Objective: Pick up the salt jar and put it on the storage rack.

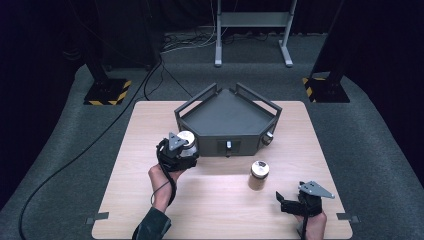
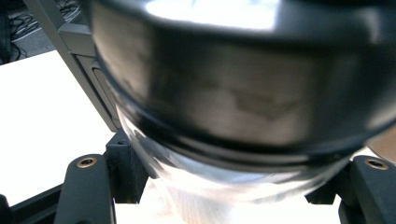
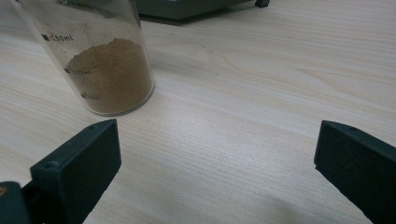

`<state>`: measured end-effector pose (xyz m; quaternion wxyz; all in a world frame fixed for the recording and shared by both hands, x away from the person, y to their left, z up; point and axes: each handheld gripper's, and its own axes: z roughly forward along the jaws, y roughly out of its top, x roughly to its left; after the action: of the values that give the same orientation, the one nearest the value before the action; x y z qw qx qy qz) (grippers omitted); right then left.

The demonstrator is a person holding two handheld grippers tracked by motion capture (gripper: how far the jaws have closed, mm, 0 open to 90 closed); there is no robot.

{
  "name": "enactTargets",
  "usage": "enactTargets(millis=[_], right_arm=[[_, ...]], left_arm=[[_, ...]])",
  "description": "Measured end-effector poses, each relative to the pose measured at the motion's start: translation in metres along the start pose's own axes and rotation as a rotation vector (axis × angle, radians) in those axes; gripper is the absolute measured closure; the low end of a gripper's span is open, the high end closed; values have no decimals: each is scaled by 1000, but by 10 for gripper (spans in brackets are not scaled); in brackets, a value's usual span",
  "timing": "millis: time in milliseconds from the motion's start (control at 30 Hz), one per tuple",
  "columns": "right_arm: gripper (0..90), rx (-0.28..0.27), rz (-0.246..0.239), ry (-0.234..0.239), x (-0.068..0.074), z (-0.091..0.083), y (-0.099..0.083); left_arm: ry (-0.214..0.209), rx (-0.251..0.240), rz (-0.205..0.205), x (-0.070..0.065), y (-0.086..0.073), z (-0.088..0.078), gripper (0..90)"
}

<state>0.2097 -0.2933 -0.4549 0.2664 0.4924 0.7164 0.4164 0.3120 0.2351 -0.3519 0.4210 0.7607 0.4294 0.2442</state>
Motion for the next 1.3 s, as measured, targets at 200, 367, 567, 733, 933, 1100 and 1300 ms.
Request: enactTargets(millis=[200, 367, 567, 733, 933, 1100, 1300], right_arm=[[0, 0, 0, 1, 0, 0, 0], [0, 0, -1, 1, 0, 0, 0], [0, -2, -1, 2, 0, 0, 0], [0, -2, 0, 4, -1, 0, 0], [0, -2, 2, 5, -1, 0, 0], [0, -1, 2, 5, -1, 0, 0], [0, 0, 2, 5, -1, 0, 0]], left_arm=[[-1, 1, 4, 0, 5, 2, 317], [-2, 0, 3, 0, 10, 4, 317], [-7, -4, -1, 0, 15, 7, 317], [-9, -4, 2, -1, 19, 10, 317], [-9, -4, 9, -1, 25, 11, 317], [-12, -9, 10, -2, 29, 11, 317], [-17, -13, 11, -2, 33, 11, 317]])
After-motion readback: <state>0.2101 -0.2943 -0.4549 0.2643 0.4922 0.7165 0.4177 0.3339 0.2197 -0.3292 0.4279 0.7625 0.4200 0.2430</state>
